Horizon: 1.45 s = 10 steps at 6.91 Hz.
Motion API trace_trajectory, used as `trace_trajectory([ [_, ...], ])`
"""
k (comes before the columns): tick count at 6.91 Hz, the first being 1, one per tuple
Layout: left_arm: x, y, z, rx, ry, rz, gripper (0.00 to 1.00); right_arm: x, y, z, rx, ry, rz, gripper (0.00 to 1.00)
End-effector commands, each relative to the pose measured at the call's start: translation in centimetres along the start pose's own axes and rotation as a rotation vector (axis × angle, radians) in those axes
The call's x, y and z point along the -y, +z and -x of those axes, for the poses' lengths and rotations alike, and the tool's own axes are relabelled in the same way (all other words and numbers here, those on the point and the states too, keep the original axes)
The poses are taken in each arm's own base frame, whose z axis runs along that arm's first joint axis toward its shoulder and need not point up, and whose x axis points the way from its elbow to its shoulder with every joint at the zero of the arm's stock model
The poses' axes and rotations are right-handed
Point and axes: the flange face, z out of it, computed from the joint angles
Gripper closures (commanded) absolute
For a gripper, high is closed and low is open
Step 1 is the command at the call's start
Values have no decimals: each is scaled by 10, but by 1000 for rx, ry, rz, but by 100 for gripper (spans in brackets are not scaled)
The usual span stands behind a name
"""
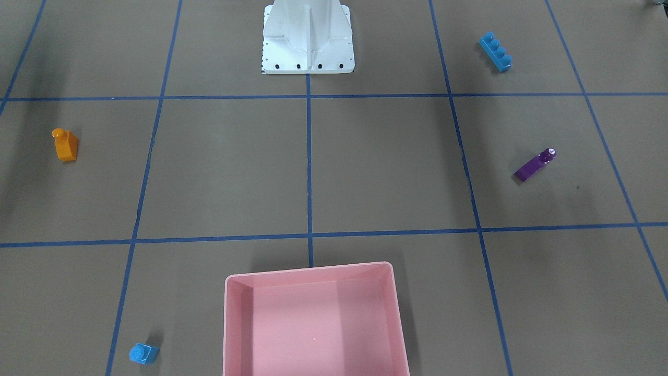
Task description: Put all blocks into box
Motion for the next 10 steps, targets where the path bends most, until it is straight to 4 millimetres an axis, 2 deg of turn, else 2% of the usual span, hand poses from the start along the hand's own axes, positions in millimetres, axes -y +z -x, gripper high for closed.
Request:
trace_trajectory([
  [1,2,-7,-7,0,14,-14,0,1,-3,4,5,2,-7,0],
  [3,6,-13,-12,3,27,-27,0,7,-13,22,30,-34,-26,0],
  [4,9,-16,-17,4,38,-34,0,11,-7,41,53,-66,-28,0],
  [6,9,-14,-14,3,33,-30,0,16,29,106,105,-30,-28,0],
  [7,8,-12,-13,1,26,-28,0,12,51,140,121,-8,1,0],
  [8,8,-12,-13,1,24,-28,0,5,69,162,114,-10,4,0],
  [9,8,-12,-13,1,23,-28,0,-3,94,175,81,-10,8,0],
  [10,8,-12,-13,1,23,-28,0,-16,123,173,47,-40,7,0],
])
